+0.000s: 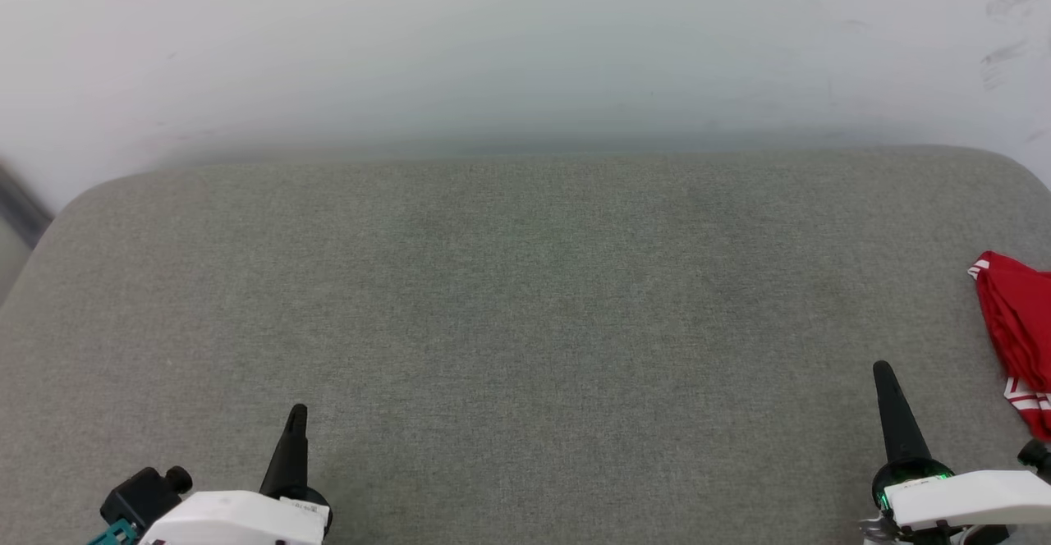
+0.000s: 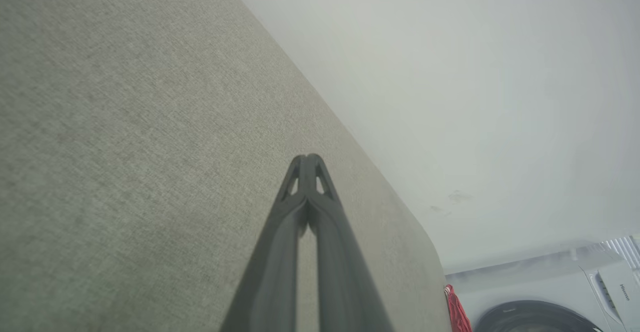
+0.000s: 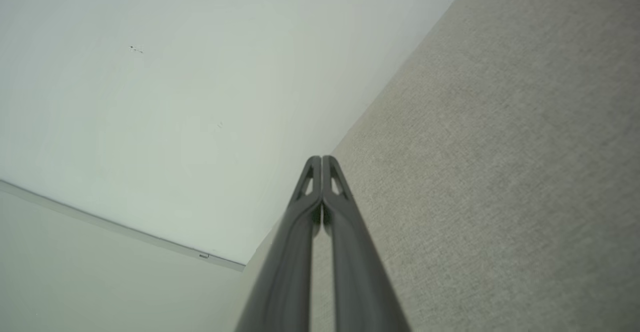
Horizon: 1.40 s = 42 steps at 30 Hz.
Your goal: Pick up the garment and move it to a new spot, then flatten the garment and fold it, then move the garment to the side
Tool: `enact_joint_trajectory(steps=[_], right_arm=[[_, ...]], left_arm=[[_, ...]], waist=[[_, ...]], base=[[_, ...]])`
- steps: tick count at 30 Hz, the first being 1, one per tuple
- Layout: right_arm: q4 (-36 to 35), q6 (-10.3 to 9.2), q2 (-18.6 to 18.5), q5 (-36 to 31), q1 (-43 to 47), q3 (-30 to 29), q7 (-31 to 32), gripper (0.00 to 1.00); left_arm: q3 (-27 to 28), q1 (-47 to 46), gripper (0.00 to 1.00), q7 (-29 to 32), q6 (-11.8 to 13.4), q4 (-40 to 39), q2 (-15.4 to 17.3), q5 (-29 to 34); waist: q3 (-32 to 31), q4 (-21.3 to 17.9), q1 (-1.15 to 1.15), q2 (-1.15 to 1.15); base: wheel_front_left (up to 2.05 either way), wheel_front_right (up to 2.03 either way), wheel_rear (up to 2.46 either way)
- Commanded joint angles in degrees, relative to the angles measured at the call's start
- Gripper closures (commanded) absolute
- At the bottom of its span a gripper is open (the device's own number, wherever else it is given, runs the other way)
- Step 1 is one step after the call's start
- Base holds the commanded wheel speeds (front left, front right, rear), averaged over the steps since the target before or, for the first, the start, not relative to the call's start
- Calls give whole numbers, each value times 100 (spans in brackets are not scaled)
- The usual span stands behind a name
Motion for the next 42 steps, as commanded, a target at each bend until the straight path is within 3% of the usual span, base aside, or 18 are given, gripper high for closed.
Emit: enact_joint_trajectory(steps=[1,42], right_arm=[[-18,0,-51,127,-138,-16,25,100],[364,-1,-26,2261,-561,-157,615,100]], left_arm=[[21,-130,100,40,-33,-31,35,-134],[287,-644,100,633,-322,322,12,-2485]], waist=[[1,-1,0,0],[25,-53,0,0]], base=[[0,0,0],[0,0,0]])
